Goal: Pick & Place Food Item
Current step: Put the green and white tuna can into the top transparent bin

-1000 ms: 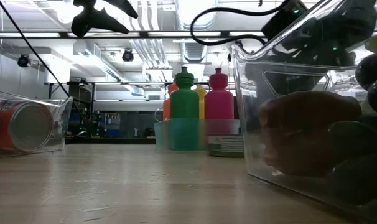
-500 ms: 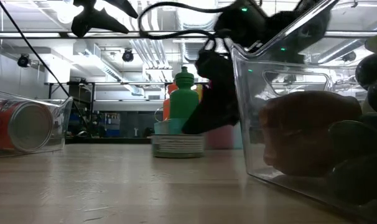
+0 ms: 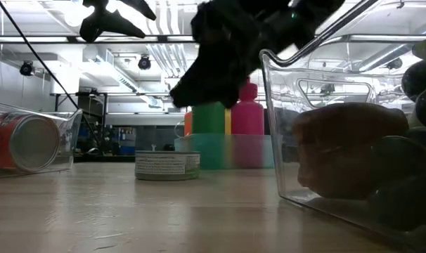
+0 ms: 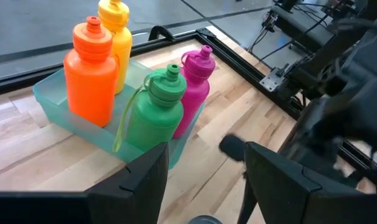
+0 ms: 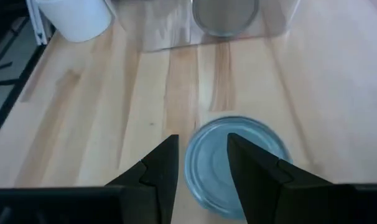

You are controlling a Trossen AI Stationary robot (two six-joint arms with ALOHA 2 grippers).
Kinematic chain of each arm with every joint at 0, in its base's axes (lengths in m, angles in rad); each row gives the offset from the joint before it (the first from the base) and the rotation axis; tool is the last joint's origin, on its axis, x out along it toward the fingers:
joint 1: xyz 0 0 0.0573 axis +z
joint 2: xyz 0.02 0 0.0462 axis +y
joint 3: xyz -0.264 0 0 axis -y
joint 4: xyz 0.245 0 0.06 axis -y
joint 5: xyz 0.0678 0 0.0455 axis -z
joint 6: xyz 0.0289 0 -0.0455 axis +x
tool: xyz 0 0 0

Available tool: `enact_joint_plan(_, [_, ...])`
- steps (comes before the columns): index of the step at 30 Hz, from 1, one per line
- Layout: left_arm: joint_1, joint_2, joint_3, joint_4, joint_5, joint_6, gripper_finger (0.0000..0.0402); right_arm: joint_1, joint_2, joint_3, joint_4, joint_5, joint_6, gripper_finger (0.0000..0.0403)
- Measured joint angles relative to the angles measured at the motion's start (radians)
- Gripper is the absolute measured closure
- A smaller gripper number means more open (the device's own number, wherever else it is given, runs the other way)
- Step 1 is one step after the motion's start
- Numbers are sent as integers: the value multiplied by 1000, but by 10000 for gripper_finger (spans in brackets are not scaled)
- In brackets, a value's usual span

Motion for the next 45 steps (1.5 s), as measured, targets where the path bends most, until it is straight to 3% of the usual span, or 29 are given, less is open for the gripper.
enact_joint_plan(8, [2,0,0,4,-1,-32,185,0,-153,-50,-81,15,-50,269])
enact_joint_plan(18, [6,0,0,-12,-23,-280,185,-1,-342,-269,-106,70,76,269])
enact_joint_plan(22, [6,0,0,17,-22,-490,185,0,-401,-348,-82,70,128,269])
enact_joint_plan(24, [12,0,0,6,33,-570,185,0,-411,-376,-70,70,149,269])
enact_joint_plan(29, [14,45,0,-105,279,-659,185,0,-391,-391,-23,70,166,269])
enact_joint_plan(35, [29,189,0,-117,359,-679,185,0,-331,-387,43,70,154,269])
enact_joint_plan(45, [77,419,2,-27,586,-651,185,0,-209,-386,55,67,172,269])
